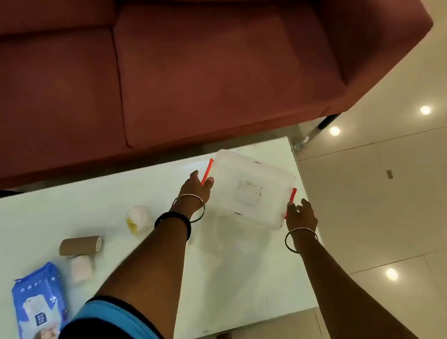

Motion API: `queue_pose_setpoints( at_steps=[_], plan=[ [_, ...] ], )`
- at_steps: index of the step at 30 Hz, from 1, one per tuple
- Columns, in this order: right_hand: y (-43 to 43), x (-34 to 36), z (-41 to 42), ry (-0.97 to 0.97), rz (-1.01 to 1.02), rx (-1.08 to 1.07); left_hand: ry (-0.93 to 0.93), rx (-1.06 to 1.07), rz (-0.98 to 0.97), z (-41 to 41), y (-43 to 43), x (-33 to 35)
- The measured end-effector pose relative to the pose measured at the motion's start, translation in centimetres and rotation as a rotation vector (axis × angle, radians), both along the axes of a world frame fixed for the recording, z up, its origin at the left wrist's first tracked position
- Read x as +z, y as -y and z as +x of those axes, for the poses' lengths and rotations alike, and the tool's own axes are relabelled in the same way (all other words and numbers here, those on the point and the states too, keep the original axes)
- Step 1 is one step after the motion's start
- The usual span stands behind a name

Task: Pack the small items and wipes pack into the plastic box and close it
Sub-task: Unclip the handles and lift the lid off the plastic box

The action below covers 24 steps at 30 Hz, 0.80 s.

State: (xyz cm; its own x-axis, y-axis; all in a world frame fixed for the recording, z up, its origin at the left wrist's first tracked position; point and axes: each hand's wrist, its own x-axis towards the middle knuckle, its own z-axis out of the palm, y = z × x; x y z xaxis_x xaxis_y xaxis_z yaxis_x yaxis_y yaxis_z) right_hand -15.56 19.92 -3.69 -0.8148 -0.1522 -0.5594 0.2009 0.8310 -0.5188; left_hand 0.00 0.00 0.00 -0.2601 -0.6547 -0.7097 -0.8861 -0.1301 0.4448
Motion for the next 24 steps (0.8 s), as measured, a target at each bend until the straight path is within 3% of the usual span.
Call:
queue_pose_setpoints(
  at_steps=[4,11,17,24],
  plan=[
    [0.3,-2.0,-0.2,0.045,-0.004,0.065,-0.037,0.086,0.077,-0.4,-0.2,-1.8],
    [-1.2,-1.5,0.7,-0.108,-0.003,0.084,-0.172,0.252,0.054,1.9,-2.2,-0.8],
    [-3.3,1.7,4.6,-0.181,-0.085,0.142,-0.295,0.453,0.048,8.8,-7.0,2.2],
    [-6.1,4.1,13.4,-0.157,-0.092,0.265,-0.252,0.611,0.029,19.0,-12.1,4.0]
  ],
)
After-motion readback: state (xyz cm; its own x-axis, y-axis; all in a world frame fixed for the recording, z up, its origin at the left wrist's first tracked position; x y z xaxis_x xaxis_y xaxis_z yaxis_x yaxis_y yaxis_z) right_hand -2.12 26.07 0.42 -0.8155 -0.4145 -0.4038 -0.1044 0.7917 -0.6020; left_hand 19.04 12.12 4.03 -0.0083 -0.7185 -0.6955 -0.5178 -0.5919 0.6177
